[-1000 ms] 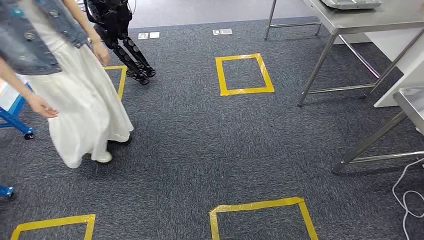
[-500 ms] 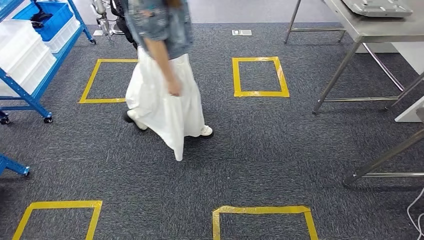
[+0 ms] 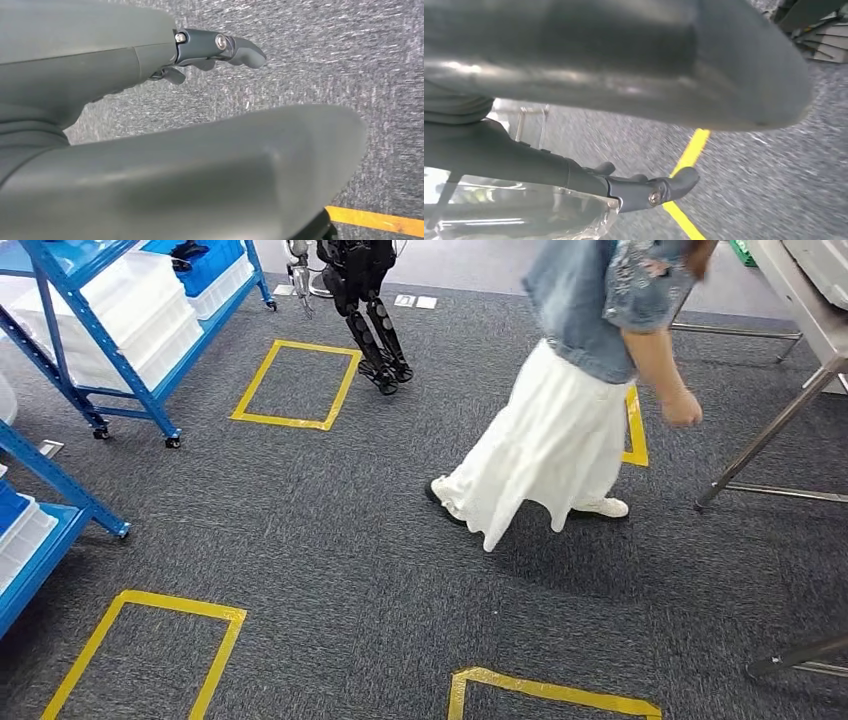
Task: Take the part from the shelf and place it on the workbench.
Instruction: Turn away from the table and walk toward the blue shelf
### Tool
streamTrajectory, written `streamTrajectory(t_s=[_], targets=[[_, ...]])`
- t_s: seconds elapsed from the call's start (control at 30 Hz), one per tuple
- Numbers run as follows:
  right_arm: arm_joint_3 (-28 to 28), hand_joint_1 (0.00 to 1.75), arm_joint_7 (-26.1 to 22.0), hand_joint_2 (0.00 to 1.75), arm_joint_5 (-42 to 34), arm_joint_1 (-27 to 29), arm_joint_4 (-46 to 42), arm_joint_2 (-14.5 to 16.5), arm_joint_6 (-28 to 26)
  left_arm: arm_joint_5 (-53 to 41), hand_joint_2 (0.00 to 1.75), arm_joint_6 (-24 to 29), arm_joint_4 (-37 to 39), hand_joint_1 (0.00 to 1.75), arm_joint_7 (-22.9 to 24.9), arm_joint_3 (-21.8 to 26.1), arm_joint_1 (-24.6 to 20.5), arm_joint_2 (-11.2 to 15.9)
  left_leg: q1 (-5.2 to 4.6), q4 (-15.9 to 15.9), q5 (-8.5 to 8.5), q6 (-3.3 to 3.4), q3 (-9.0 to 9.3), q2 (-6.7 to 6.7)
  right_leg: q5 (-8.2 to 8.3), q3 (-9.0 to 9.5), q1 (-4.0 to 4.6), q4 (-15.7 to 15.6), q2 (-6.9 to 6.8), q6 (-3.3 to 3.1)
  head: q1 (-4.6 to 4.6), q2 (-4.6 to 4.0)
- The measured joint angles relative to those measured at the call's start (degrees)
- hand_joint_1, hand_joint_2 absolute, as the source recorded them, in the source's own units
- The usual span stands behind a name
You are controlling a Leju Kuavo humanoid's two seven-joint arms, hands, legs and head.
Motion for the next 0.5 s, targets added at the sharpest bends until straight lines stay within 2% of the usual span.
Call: streamTrajectory(t_s=[0.03,0.07,0.1,0.13,0.17,0.23,0.27,0.3,0.33,0.37,0.4,0.43,0.47,0.5], targets=[[0.1,0.00,0.2,0.00,0.1,-0.1,0.1,0.0,0.0,-0.1,0.00,0.0,0.0,0.00,0.2,-0.1,-0.1,0.0,-0.01,0.0,0.09,-0.35,-0.16,-0.47,0.08,0.18,0.17,-0.4,0.02,-0.44,-0.03,0.00],[0.1,0.00,0.3,0.00,0.2,-0.2,0.1,0.1,0.1,-0.1,0.00,0.0,0.0,0.00,0.3,-0.1,-0.1,0.0,0.12,0.0,0.21,-0.62,-0.33,-0.95,0.25,0.33,0.22,-0.4,-0.54,-0.95,-0.08,0.00],[0.2,0.00,0.3,0.00,0.2,-0.3,0.1,0.1,0.2,-0.1,0.00,0.0,0.0,0.00,0.5,-0.1,-0.1,0.0,0.26,0.2,0.12,-0.84,-0.52,-0.84,0.39,0.47,0.24,-0.5,-1.03,-1.31,-0.08,0.00],[0.3,0.00,0.4,0.00,0.2,-0.4,0.1,0.1,0.4,-0.2,0.00,0.0,0.0,0.00,0.6,-0.1,-0.1,0.0,0.32,0.9,-0.41,-1.06,-0.95,0.05,0.53,0.51,0.20,-0.6,-1.58,-1.72,-0.17,0.00],[0.4,0.00,0.4,0.00,0.2,-0.4,0.1,0.1,0.5,-0.3,0.00,0.0,0.0,0.00,0.8,-0.2,-0.2,0.0,0.34,2.8,-1.63,-1.24,-1.88,1.46,0.60,0.52,0.18,-0.6,-2.21,-2.16,-0.30,0.00],[0.4,0.00,0.4,0.00,0.1,-0.3,0.1,0.1,0.8,-0.5,0.00,-0.1,0.0,0.00,1.0,-0.3,-0.6,-0.1,0.35,9.7,-5.36,-1.59,-5.13,4.50,0.49,0.47,0.53,-0.7,-3.61,-2.87,-0.54,0.00],[0.4,0.00,0.4,0.00,0.0,-0.3,0.1,0.1,0.8,-0.7,0.00,-0.1,0.0,0.00,1.1,-0.5,-0.7,-0.1,0.41,13.6,-6.93,-1.72,-6.95,5.20,0.39,0.45,0.75,-0.7,-4.41,-3.08,-0.55,0.01],[0.4,0.00,0.4,0.00,0.0,-0.2,0.1,0.1,0.9,-0.8,0.00,-0.2,0.0,0.00,1.3,-0.6,-0.8,-0.1,0.45,16.1,-7.65,-1.78,-8.14,5.54,0.32,0.45,0.92,-0.7,-5.15,-3.18,-0.54,0.01],[0.4,0.00,0.4,0.00,-0.1,-0.2,0.1,0.1,0.9,-0.9,0.00,-0.2,0.0,0.00,1.4,-0.8,-0.8,-0.1,0.46,16.5,-7.29,-1.74,-8.30,5.76,0.26,0.48,1.04,-0.7,-5.85,-3.26,-0.56,0.01],[0.4,0.00,0.4,0.00,-0.1,-0.3,0.1,0.1,0.9,-1.0,0.00,-0.3,0.0,0.00,1.6,-1.0,-0.8,-0.2,0.43,14.6,-5.89,-1.57,-7.18,6.04,0.20,0.56,1.13,-0.7,-6.49,-3.33,-0.56,0.01],[0.4,0.00,0.4,0.00,0.0,-0.3,0.1,0.2,0.9,-1.0,0.00,-0.3,0.0,0.00,1.6,-1.1,-0.9,-0.1,0.32,10.9,-4.01,-1.23,-5.12,6.69,0.13,0.69,1.21,-0.7,-7.06,-3.40,-0.57,0.01],[0.4,0.00,0.4,0.00,0.0,-0.4,0.1,0.2,0.9,-1.0,0.00,-0.3,0.0,0.00,1.6,-1.1,-1.0,-0.1,0.02,6.7,-2.48,-0.80,-2.83,7.99,0.02,0.82,1.34,-0.7,-7.62,-3.43,-0.56,0.01],[0.4,0.00,0.4,0.00,0.0,-0.4,0.1,0.3,0.9,-1.0,0.00,-0.3,-0.1,0.00,1.6,-1.2,-1.2,-0.1,-0.32,3.4,-1.49,-0.39,-1.07,9.11,-0.09,0.89,1.53,-0.6,-8.13,-3.37,-0.54,0.01],[0.4,0.00,0.4,0.00,0.0,-0.5,0.1,0.3,0.9,-0.9,0.00,-0.4,-0.1,0.00,1.6,-1.2,-1.4,-0.1,-0.67,1.5,-1.14,-0.05,-0.12,9.90,-0.21,0.93,1.68,-0.6,-8.66,-3.25,-0.53,0.00]])
